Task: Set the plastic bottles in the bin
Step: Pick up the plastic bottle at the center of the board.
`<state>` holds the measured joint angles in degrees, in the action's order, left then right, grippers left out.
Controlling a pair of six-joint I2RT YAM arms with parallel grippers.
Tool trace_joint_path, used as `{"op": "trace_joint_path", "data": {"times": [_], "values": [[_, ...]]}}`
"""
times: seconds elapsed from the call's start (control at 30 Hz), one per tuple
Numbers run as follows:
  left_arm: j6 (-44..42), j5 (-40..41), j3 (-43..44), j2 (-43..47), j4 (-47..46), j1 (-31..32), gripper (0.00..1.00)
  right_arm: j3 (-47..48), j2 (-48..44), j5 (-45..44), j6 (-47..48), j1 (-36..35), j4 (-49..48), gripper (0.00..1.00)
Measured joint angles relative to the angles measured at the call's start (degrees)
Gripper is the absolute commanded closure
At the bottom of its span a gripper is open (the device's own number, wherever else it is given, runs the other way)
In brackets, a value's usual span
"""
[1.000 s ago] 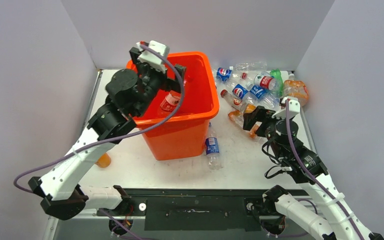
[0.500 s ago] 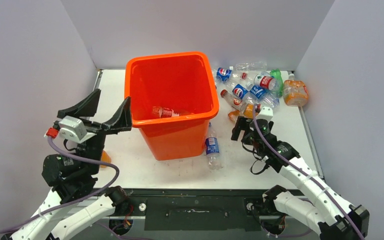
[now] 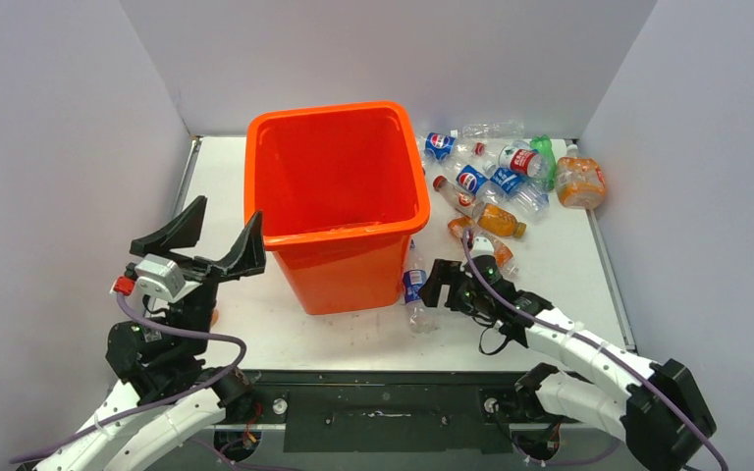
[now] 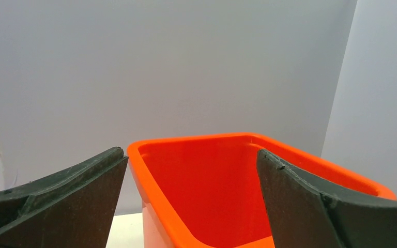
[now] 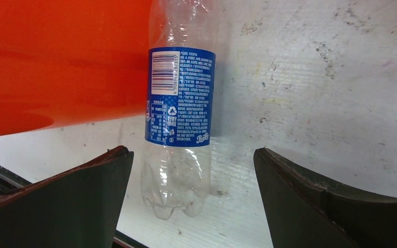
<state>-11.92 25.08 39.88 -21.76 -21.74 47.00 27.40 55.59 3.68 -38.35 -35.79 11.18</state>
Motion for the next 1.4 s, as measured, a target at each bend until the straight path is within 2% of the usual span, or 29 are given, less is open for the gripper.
{"op": "trace_joint_path", "data": {"times": [0.3,0.5,0.67,0.87,1.0,1.07,1.17,1.4], "values": [[0.3,0.0,-2.9,0.5,-1.0,0.0,0.04,-0.3,10.4,1.9,-0.9,-0.3,-7.8,0.1],[0.4,0.0,-3.0,0.1,-1.0,0.0,0.04,-0.2,17.4,3.4,-0.5,-1.0,-11.6,0.06],[0.7,-0.2,-3.0,0.1,-1.0,0.0,0.04,0.6,19.6,2.7,0.1,-1.4,-13.8,0.04],[0.8,-0.4,-3.0,0.1,-1.0,0.0,0.04,0.4,20.2,0.1,0.0,-1.8,-14.2,0.38],[0.8,-0.4,-3.0,0.1,-1.0,0.0,0.04,-0.5,19.8,-1.4,-0.7,-2.1,-14.4,0.47],[0.8,-0.4,-3.0,0.2,-1.0,0.0,0.04,-1.0,18.0,-2.2,-1.2,-2.2,-12.8,0.49],[0.9,-0.5,-3.0,0.4,-1.0,0.0,0.04,-2.1,10.8,-5.3,-1.6,-2.6,-5.4,0.5],[1.2,-0.4,-3.0,0.5,-1.2,0.1,0.04,1.4,-15.7,-14.5,-0.8,-2.9,6.1,0.53]]}}
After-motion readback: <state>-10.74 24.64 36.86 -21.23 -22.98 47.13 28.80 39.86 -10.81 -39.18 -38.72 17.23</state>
